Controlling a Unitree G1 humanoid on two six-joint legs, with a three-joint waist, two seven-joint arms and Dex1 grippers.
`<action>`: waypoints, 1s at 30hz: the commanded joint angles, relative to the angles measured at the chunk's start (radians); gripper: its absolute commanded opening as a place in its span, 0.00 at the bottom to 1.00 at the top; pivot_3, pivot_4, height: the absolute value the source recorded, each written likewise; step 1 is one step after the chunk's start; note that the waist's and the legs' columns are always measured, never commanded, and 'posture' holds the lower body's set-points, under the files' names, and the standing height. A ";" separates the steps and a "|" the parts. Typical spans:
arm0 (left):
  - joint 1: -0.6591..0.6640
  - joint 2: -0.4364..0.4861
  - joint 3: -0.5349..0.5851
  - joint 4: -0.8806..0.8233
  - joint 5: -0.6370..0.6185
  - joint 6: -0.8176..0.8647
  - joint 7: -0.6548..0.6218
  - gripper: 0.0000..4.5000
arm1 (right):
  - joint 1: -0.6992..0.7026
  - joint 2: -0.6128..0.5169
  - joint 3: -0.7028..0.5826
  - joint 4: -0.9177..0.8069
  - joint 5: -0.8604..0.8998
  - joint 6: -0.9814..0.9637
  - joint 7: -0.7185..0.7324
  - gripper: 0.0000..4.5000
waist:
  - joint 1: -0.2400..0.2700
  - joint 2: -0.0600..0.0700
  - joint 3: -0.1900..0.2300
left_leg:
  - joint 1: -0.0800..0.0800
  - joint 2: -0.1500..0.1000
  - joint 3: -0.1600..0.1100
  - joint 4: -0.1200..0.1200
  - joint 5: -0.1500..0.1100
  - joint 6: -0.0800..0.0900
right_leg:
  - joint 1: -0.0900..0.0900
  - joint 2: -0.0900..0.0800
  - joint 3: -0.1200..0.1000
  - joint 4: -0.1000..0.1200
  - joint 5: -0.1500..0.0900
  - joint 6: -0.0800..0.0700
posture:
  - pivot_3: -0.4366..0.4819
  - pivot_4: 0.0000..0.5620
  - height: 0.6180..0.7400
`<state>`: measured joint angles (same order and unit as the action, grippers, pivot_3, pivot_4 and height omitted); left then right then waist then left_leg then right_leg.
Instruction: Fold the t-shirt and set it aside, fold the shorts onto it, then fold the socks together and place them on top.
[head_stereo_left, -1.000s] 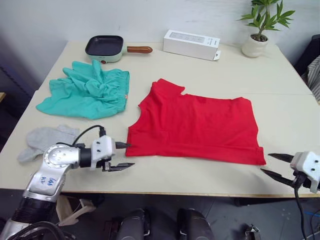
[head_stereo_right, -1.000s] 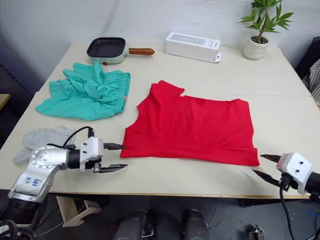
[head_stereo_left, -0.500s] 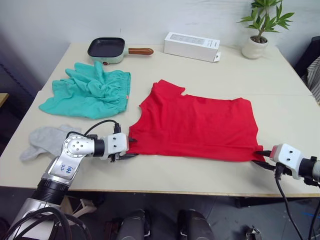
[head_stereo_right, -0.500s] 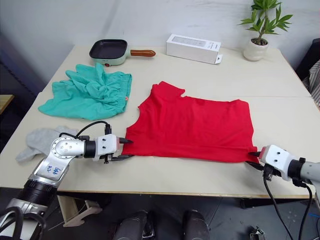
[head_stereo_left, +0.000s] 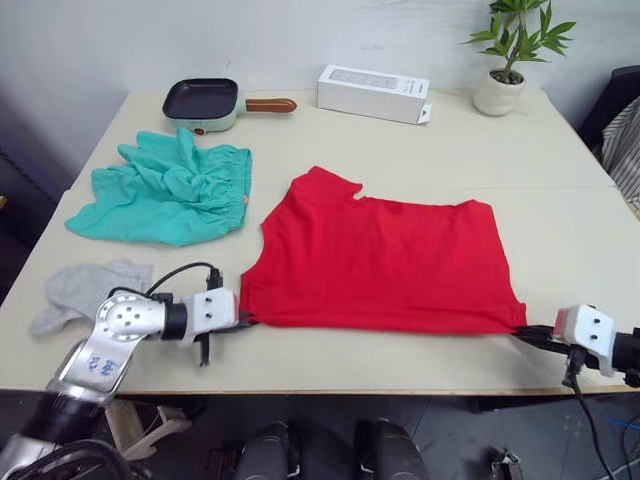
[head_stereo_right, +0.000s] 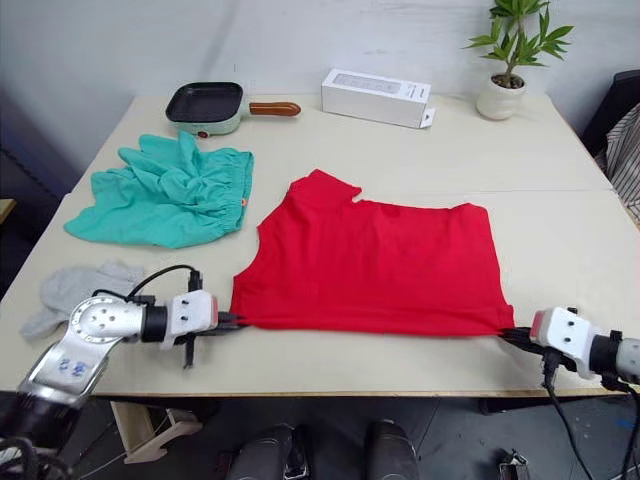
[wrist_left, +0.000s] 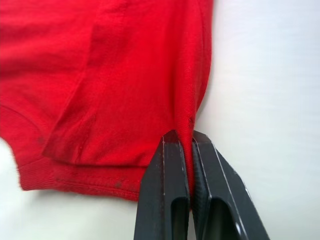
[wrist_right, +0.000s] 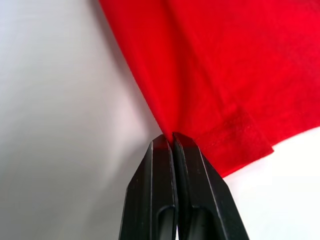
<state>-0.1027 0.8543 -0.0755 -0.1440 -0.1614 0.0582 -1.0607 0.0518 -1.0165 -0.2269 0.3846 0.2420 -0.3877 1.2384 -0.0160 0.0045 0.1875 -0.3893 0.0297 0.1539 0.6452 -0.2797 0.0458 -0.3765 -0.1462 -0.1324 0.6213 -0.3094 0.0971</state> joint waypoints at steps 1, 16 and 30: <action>0.083 0.043 0.035 -0.095 -0.026 0.074 -0.012 0.01 | 0.071 -0.042 -0.044 -0.056 0.048 0.062 0.056 0.00 | 0.002 0.000 0.000 | 0.000 0.000 0.000 0.000 -0.001 0.001 | 0.000 0.000 0.000 0.000 0.000 0.000 | 0.48 0.27 1.00; 0.343 0.076 0.143 -0.330 -0.070 0.200 0.041 0.01 | 0.387 -0.036 -0.154 -0.411 0.103 0.319 0.065 0.00 | 0.014 0.000 0.001 | -0.002 0.000 0.000 -0.001 -0.008 0.002 | 0.000 0.000 0.002 -0.010 -0.002 -0.002 | 0.48 0.27 1.00; 0.234 0.198 0.355 -0.297 -0.351 0.437 -0.104 0.75 | 0.333 -0.141 -0.261 -0.522 0.298 0.763 0.160 0.65 | 0.017 0.000 0.004 | -0.005 0.000 0.000 -0.004 -0.008 0.002 | -0.003 0.000 0.000 -0.011 -0.002 -0.002 | 0.48 0.27 1.00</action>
<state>0.1538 1.0336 0.2383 -0.4508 -0.4661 0.4640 -1.1441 0.4026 -1.1301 -0.4422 -0.1203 0.4990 0.3237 1.3857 0.0006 0.0047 0.1912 -0.3951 0.0296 0.1537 0.6427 -0.2873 0.0480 -0.3797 -0.1466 -0.1323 0.6099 -0.3118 0.0950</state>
